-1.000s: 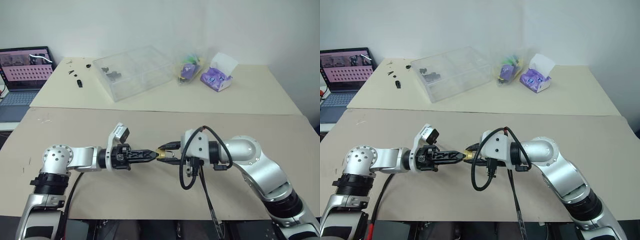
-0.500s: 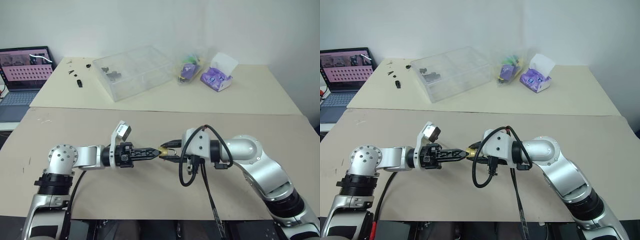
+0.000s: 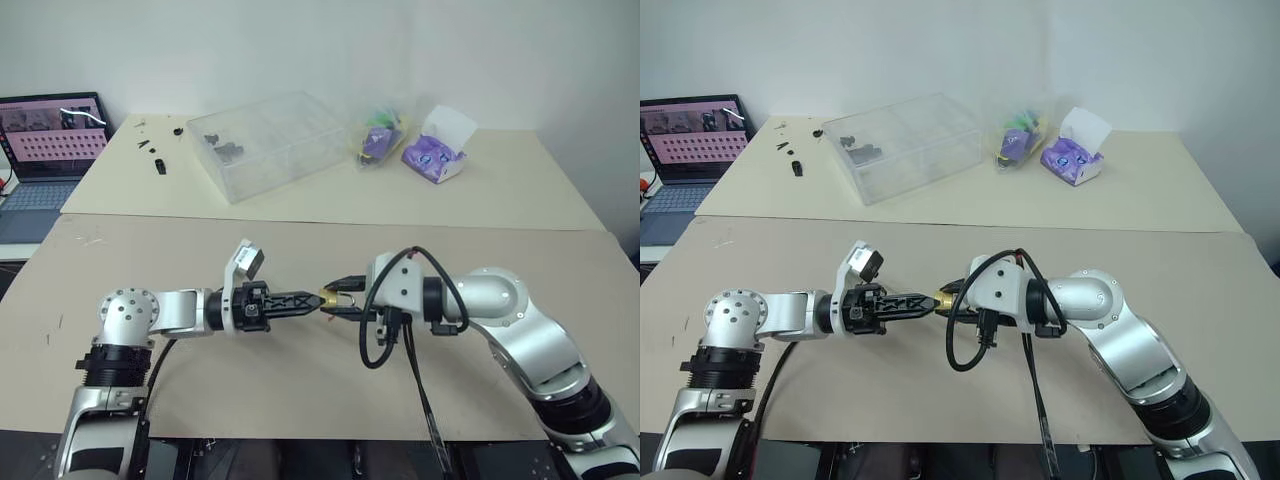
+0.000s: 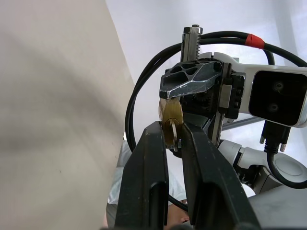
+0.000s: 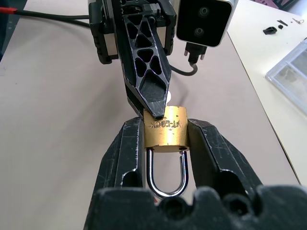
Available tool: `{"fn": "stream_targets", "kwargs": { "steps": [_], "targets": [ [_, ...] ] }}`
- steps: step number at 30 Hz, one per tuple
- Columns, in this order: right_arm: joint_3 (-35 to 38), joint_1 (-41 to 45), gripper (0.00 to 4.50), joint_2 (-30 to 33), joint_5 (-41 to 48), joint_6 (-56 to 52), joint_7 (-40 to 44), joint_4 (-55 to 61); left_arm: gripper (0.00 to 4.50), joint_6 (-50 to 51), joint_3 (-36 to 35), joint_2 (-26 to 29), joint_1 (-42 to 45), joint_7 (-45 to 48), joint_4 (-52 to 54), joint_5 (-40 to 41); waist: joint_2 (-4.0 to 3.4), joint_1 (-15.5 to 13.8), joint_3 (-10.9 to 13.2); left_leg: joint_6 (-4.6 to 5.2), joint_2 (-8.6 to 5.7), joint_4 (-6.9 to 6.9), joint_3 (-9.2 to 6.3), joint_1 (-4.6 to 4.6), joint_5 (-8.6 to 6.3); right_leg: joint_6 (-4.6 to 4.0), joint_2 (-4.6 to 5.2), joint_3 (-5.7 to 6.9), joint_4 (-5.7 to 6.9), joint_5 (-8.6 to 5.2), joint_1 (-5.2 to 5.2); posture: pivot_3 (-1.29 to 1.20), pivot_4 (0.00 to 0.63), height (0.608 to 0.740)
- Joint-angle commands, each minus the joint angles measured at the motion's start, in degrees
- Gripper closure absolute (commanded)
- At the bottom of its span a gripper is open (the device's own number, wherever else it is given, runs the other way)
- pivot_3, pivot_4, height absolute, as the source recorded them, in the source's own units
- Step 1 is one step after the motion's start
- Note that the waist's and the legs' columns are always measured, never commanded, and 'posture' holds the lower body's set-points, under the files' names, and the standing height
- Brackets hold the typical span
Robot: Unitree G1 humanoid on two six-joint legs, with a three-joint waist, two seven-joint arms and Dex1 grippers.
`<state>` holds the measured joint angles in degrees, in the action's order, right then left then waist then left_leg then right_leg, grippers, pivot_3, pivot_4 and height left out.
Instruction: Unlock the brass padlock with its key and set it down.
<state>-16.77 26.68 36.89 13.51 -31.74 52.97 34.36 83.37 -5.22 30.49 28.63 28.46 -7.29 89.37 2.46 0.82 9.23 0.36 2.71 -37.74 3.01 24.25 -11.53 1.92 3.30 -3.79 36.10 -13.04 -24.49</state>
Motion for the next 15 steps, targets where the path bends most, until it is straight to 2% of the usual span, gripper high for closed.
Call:
{"fn": "stream_targets", "kwargs": {
  "steps": [1, 2, 8, 10, 13, 15],
  "targets": [
    [-1.30, 1.20, 3.60, -0.95, 1.43, 1.97, 1.18, 3.59, 4.48, 0.13, -1.10, -1.50, 2.25, 0.66, 0.94, 2.77, 0.00, 0.01, 0.00, 0.00, 0.00, 0.00, 0.00, 0.00, 0.00, 0.02, 0.00, 0.00, 0.00, 0.01, 0.00, 0.00, 0.150, 0.740],
    [-1.30, 1.20, 3.60, -0.92, 1.42, 2.04, 1.22, 3.55, 4.00, 0.28, -1.16, -1.57, 2.26, 0.67, 1.13, 2.72, 0.00, 0.02, 0.00, 0.00, 0.00, 0.00, 0.00, 0.00, 0.00, 0.10, 0.00, 0.00, 0.00, 0.06, 0.00, 0.00, 0.150, 0.740],
    [-1.39, 1.26, 3.60, -1.00, 1.19, 2.21, 1.56, 3.35, 1.97, 0.61, -1.21, -2.07, 2.55, -0.03, 1.43, 1.70, 0.00, 0.00, 0.00, 0.00, -0.01, 0.00, -0.01, 0.00, 0.00, 0.34, 0.00, 0.01, -0.01, 0.20, 0.00, 0.00, 0.150, 0.740],
    [-1.42, 1.34, 3.60, -1.03, 1.15, 2.25, 1.64, 3.25, 1.09, 0.79, -1.20, -2.16, 2.66, -0.11, 1.22, 1.86, 0.00, 0.00, 0.00, 0.00, -0.01, 0.00, -0.01, 0.01, 0.00, 0.34, 0.00, 0.01, -0.02, 0.20, 0.00, 0.00, 0.150, 0.740],
    [-1.47, 1.44, 3.60, -1.02, 1.08, 2.26, 1.75, 3.14, 0.16, 1.61, -1.13, -1.79, 2.68, -0.20, 0.82, 2.80, 0.00, 0.00, 0.00, 0.00, -0.01, 0.00, -0.02, 0.01, 0.00, 0.34, 0.00, 0.01, -0.02, 0.20, 0.00, 0.00, 0.150, 0.740],
    [-1.50, 1.50, 3.60, -1.03, 1.04, 2.28, 1.76, 3.09, 0.07, 2.21, -1.08, -1.25, 2.43, 0.17, 1.09, 2.86, 0.00, 0.01, 0.00, 0.00, -0.01, 0.00, -0.02, 0.01, 0.00, 0.34, 0.00, 0.01, -0.02, 0.20, 0.00, 0.00, 0.150, 0.740]
  ]
}}
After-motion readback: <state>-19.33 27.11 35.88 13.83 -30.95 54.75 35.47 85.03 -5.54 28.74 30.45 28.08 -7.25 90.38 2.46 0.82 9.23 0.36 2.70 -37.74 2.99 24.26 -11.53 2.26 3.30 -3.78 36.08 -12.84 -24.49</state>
